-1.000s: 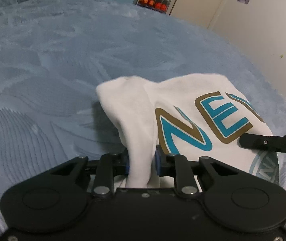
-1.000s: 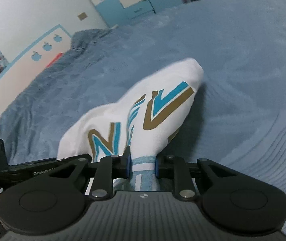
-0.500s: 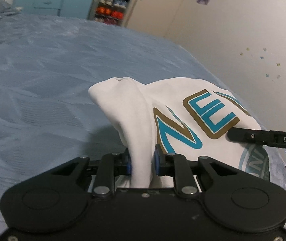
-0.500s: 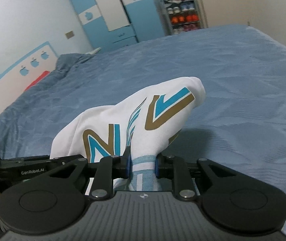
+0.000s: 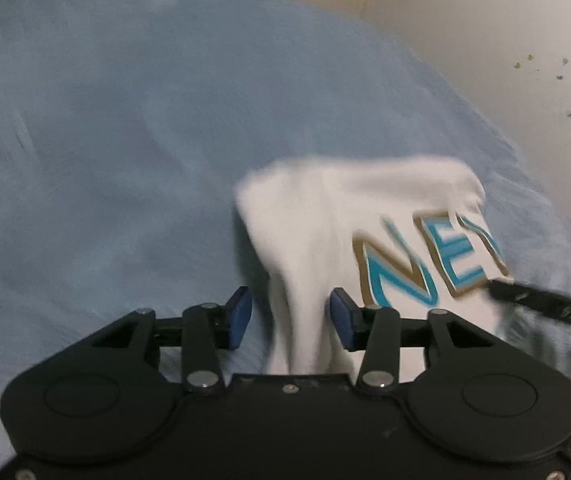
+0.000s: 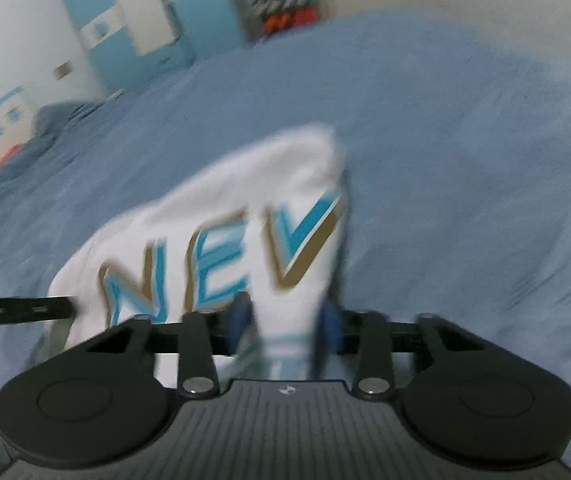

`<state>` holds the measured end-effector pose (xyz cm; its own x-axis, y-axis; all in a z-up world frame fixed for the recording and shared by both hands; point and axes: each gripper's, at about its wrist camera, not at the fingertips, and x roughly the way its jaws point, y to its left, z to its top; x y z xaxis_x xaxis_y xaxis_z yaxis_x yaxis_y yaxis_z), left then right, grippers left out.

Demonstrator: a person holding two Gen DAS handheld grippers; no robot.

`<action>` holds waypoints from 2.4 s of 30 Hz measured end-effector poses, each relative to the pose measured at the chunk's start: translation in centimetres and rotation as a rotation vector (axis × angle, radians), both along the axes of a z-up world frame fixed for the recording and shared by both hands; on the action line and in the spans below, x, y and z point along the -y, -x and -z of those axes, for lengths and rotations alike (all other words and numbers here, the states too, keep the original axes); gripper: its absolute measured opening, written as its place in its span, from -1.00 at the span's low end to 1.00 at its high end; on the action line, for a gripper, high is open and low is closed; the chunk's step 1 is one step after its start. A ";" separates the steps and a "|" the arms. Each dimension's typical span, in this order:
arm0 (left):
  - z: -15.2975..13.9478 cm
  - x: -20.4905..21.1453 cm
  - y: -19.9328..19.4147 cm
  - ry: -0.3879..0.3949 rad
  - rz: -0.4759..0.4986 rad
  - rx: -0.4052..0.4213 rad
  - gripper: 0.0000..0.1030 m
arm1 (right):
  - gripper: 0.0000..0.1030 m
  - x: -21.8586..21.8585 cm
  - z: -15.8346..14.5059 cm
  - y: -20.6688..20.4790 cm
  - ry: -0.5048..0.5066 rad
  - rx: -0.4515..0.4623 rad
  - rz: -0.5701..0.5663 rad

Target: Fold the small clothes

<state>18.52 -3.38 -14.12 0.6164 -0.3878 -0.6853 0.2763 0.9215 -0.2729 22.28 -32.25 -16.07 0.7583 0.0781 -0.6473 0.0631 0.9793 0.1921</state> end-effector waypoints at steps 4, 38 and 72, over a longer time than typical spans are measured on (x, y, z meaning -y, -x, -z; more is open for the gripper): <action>-3.7 2.3 3.8 -0.125 0.019 0.207 0.00 | -0.66 -2.9 -2.8 3.5 0.132 0.173 -0.004; 3.5 7.7 1.9 -0.290 -0.068 0.408 0.21 | -0.69 -7.7 1.8 -3.3 0.212 0.263 0.045; -7.0 3.5 15.2 -0.310 0.039 0.085 0.41 | 0.45 -8.8 -5.2 8.4 0.240 -0.088 0.074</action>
